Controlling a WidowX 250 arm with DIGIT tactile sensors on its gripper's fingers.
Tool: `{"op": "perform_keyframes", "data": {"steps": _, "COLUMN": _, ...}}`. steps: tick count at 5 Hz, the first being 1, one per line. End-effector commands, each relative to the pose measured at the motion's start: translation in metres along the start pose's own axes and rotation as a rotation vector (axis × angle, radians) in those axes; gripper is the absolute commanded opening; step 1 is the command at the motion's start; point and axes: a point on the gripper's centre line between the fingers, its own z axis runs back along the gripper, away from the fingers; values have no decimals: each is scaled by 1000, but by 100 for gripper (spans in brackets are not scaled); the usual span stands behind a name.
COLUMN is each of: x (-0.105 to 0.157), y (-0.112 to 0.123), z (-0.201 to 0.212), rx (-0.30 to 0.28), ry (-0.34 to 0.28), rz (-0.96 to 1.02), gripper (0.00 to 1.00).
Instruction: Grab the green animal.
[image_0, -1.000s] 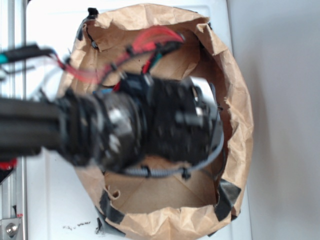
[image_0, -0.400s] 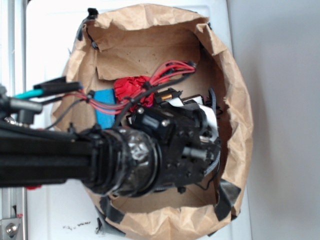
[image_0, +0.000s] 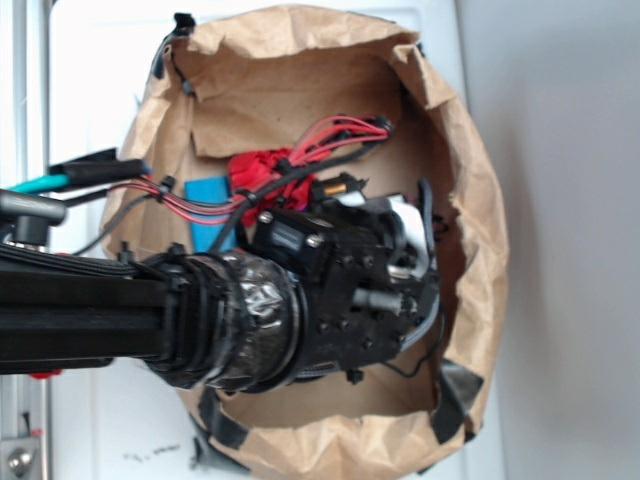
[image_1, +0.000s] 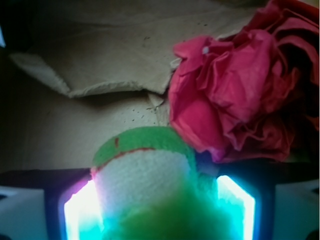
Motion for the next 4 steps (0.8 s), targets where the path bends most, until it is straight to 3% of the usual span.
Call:
{"op": "perform_keyframes", "data": {"steps": 1, "x": 51, "y": 3, "z": 69, "rx": -218, "ry": 155, "rz": -346, "gripper": 0}}
{"op": "perform_keyframes", "data": {"steps": 2, "x": 54, "y": 3, "z": 104, "rx": -400, "ry": 201, "rz": -563, "gripper": 0}}
{"op": "perform_keyframes", "data": {"steps": 3, "x": 55, "y": -6, "z": 129, "rx": -515, "ry": 212, "rz": -801, "gripper": 0}}
{"op": "perform_keyframes", "data": {"steps": 4, "x": 63, "y": -19, "z": 139, "rx": -490, "ry": 204, "rz": -1054, "gripper": 0}}
